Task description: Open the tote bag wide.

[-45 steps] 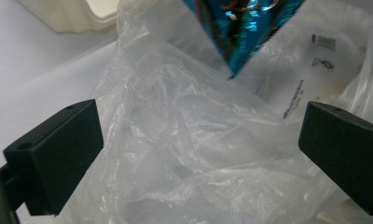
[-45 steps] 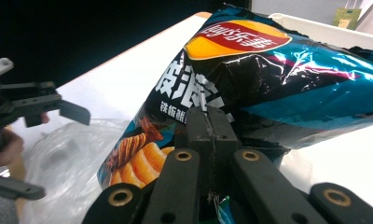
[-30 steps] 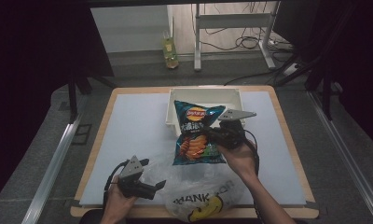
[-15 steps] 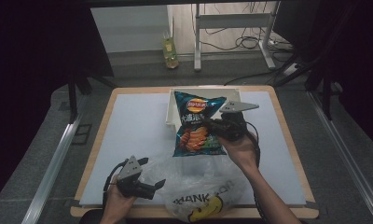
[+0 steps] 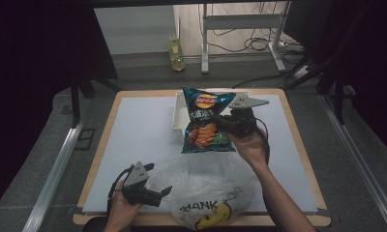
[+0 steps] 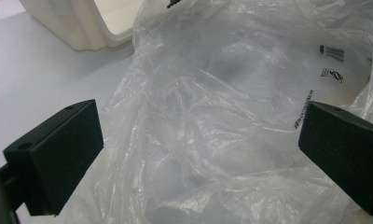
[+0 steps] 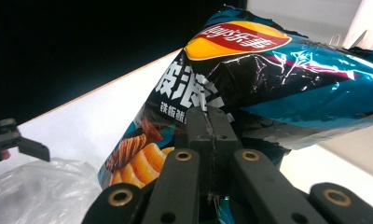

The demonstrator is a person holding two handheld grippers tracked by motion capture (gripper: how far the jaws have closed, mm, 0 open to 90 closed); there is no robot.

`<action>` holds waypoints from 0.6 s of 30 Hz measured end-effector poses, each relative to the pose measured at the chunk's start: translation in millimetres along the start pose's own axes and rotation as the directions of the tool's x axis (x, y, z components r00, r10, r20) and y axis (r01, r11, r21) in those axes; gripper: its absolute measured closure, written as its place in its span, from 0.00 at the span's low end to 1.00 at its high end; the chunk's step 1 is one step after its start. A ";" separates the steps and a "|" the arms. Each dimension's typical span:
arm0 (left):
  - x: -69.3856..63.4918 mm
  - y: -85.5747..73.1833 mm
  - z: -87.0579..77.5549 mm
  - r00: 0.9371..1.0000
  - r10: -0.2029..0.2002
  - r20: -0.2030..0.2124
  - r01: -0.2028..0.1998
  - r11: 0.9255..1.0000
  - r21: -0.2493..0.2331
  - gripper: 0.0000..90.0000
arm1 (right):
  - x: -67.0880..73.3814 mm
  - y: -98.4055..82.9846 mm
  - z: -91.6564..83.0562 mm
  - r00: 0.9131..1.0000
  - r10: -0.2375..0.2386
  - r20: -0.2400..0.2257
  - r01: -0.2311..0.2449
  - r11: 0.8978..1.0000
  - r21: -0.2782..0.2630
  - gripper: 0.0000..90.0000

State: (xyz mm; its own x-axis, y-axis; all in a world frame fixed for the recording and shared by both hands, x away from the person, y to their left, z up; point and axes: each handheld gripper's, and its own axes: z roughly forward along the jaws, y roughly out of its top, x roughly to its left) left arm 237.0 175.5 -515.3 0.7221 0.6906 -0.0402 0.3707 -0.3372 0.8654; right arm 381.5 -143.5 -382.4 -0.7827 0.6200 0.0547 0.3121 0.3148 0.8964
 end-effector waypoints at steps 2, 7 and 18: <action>0.4 0.1 -0.8 1.000 -0.002 -0.003 0.002 1.000 -0.007 0.00 | -3.4 1.4 1.8 1.000 0.001 0.001 -0.001 1.000 -0.002 1.00; 1.8 0.0 -2.9 1.000 -0.009 -0.003 0.009 1.000 -0.027 0.00 | -11.5 5.4 6.1 1.000 0.001 0.004 -0.001 1.000 -0.008 1.00; 2.1 0.1 -3.7 1.000 -0.009 -0.002 0.009 0.999 -0.039 0.00 | -27.9 17.1 19.4 1.000 -0.019 0.021 0.019 1.000 -0.019 1.00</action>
State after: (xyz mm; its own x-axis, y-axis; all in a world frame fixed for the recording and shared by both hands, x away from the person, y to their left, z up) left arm 236.4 179.2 -513.4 0.7177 0.6948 -0.0474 0.3540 -0.3054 0.8840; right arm 419.0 -141.5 -377.1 -0.7769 0.6290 0.0284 0.2867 0.3132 0.9054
